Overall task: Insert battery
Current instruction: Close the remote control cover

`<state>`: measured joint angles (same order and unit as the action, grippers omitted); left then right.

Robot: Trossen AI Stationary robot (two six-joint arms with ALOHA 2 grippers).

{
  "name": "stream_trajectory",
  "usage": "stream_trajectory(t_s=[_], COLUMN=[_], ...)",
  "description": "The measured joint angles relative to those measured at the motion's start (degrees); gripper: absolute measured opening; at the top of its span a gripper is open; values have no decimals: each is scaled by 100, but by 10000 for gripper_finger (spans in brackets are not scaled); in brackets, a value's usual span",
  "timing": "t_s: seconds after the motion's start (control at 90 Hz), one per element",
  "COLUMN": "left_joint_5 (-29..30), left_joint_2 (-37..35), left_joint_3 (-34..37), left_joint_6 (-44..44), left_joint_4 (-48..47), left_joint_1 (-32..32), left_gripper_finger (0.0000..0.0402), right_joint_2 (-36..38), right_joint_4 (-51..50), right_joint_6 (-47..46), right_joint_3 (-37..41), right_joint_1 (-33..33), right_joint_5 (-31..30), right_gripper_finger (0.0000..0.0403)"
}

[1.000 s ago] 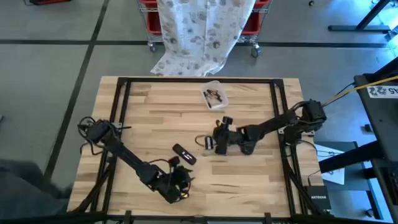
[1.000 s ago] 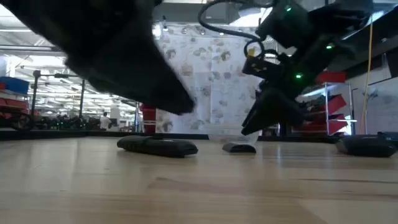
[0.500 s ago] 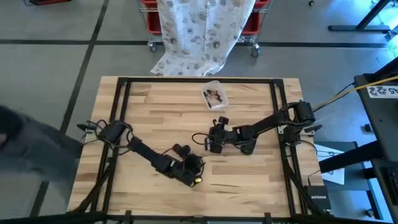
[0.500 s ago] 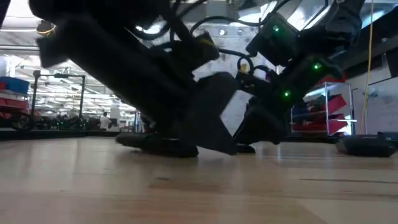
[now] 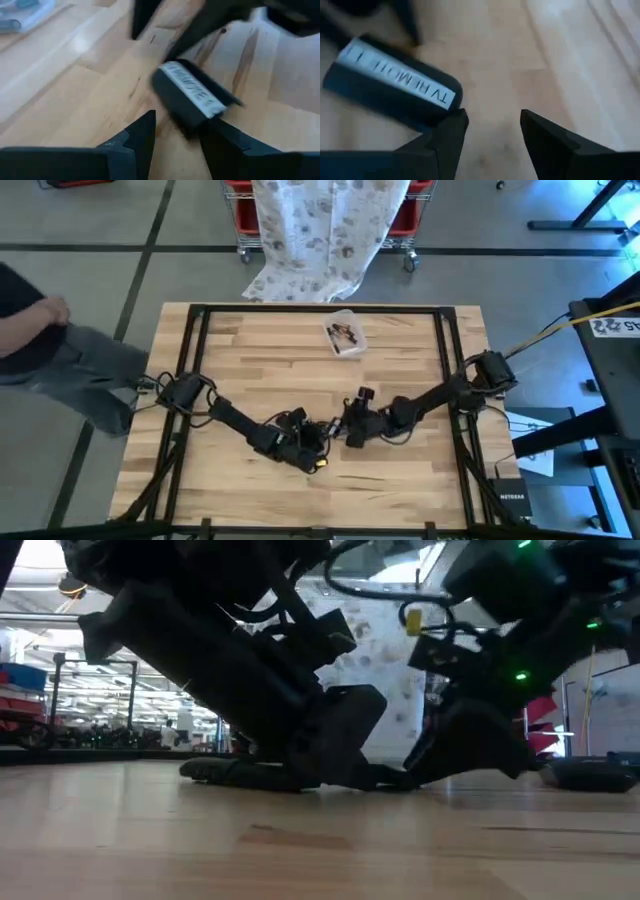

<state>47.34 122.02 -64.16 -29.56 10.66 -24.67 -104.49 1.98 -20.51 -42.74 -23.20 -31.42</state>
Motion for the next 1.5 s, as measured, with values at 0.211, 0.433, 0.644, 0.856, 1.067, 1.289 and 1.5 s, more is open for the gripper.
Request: stream_trajectory(t_s=[0.211, 0.433, 0.644, 0.856, 1.067, 1.289, 1.5], left_joint_5=[118, 366, 423, -324, -2209, -1847, -1458], left_joint_2=[-363, -862, -1374, -1865, -1617, -741, -461], left_joint_3=[9, 9, 7, 2, 0, -9, -22], left_joint_6=[-1, 30, -100, -202, -927, -588, 171], left_joint_4=[-85, -520, -1471, -2553, -2605, -1725, -1005], left_joint_1=[-177, -272, -326, -819, -1027, -785, -66], left_gripper_finger=[130, 130, 130, 130, 129, 129, 129], right_joint_2=[-4, -35, -127, -87, -42, -42, -42], right_joint_4=[-216, -307, -230, -253, -183, -146, -220], right_joint_6=[-858, -1850, -1937, -676, -173, -123, -105], right_joint_3=[-2, -217, -444, -548, -792, -892, -892], right_joint_1=[-582, -984, -1149, -1338, -1224, -1202, -1205], right_joint_5=[-70, -181, 5, -83, 429, 458, 395], right_gripper_finger=[184, 184, 184, 184, 184, 184, 184])
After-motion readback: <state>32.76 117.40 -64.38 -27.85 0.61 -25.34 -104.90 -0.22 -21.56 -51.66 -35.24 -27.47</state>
